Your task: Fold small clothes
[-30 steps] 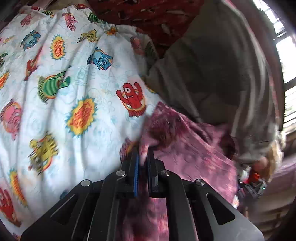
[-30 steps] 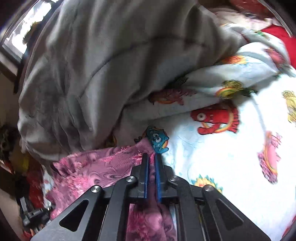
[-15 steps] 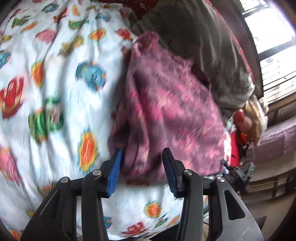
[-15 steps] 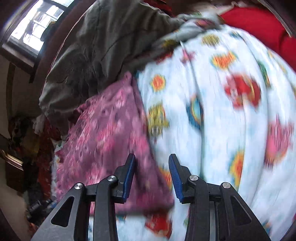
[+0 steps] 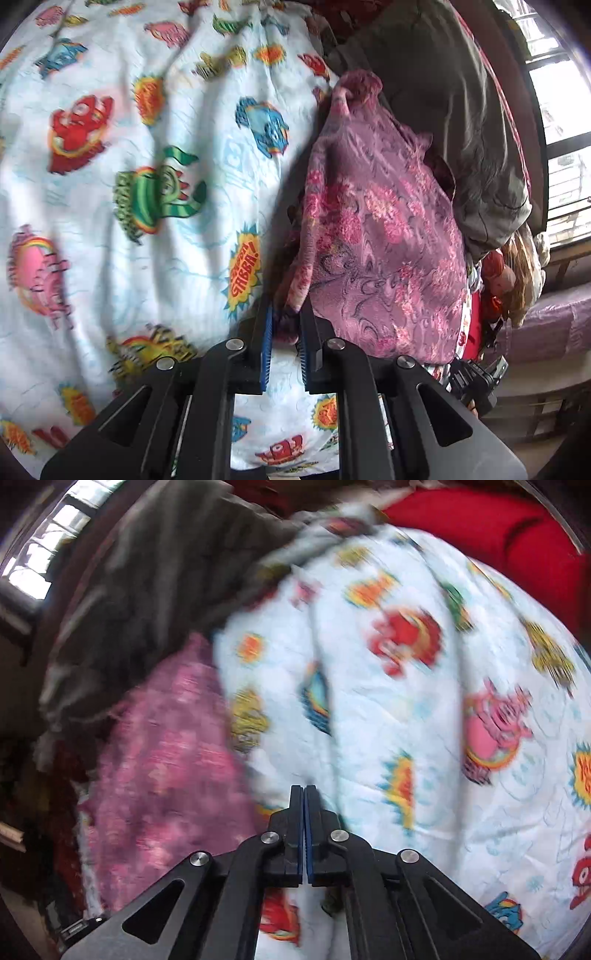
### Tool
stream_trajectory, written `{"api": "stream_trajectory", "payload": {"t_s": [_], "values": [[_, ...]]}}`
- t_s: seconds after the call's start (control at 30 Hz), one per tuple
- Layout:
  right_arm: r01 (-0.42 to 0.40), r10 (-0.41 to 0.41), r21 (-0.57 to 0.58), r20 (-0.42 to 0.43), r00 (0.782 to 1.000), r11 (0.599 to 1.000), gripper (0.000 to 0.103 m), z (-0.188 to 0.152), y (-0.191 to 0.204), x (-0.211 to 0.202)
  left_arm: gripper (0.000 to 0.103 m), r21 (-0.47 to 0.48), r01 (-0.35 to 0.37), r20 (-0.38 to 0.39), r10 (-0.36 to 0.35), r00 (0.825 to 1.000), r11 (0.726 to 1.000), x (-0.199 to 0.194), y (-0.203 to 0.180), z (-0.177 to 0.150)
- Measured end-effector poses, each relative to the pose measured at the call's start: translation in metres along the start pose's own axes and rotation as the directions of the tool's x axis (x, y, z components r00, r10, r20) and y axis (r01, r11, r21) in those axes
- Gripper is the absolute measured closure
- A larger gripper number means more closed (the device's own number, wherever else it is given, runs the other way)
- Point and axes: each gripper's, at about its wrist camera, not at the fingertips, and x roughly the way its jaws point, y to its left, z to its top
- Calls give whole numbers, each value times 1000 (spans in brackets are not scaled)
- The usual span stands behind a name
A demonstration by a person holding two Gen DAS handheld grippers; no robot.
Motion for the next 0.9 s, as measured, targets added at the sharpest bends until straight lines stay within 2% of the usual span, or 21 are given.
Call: {"api": "stream_trajectory", "payload": {"t_s": [0.03,0.07,0.2,0.27,0.33,0.4,0.53,0.57,0.6,0.63,0.67,0.73,0.8,0.83,0.9], "values": [[-10,10,15,10,1000,1000,102,0,1,-6,93,16,-13,18,13,1000,1000,-8,-1,0],[-12,12,15,25,1000,1000,96,2,4,-13,93,33,-19,32,18,999,999,-15,-4,-1],[-63,73,-87,119,990,994,94,5,37,-39,93,110,-41,125,27,992,993,-43,-27,0],[-102,116,-113,127,985,988,89,6,62,-36,89,153,-29,142,7,990,988,-45,-49,7],[-134,152,-150,114,982,980,80,4,88,-26,75,180,-26,145,0,989,983,-39,-66,12],[-143,166,-202,101,981,969,79,-1,121,-10,65,213,-69,158,36,987,975,-23,-90,22],[-116,152,-246,133,979,962,79,-5,156,23,64,254,-201,176,159,971,946,19,-114,36],[-85,127,-256,154,980,963,75,-6,158,33,62,260,-260,176,219,960,930,36,-116,39],[-39,85,-260,167,982,965,64,-8,155,43,61,259,-311,166,275,947,914,50,-114,41],[-3,46,-254,161,986,967,59,-11,152,53,61,259,-359,138,334,933,897,69,-109,43],[2,29,-244,121,992,970,56,-14,142,72,60,256,-367,124,346,930,894,77,-103,43],[-27,93,-309,199,976,951,57,-25,135,68,59,232,-359,176,324,929,904,72,-100,41],[8,93,-414,223,970,910,56,-38,138,65,59,229,-367,168,335,927,902,69,-104,42],[11,92,-426,220,971,905,57,-37,140,62,59,240,-363,180,326,928,901,63,-110,42],[3,100,-382,249,963,924,57,-31,142,51,59,269,-358,221,305,926,894,54,-124,43]]}}
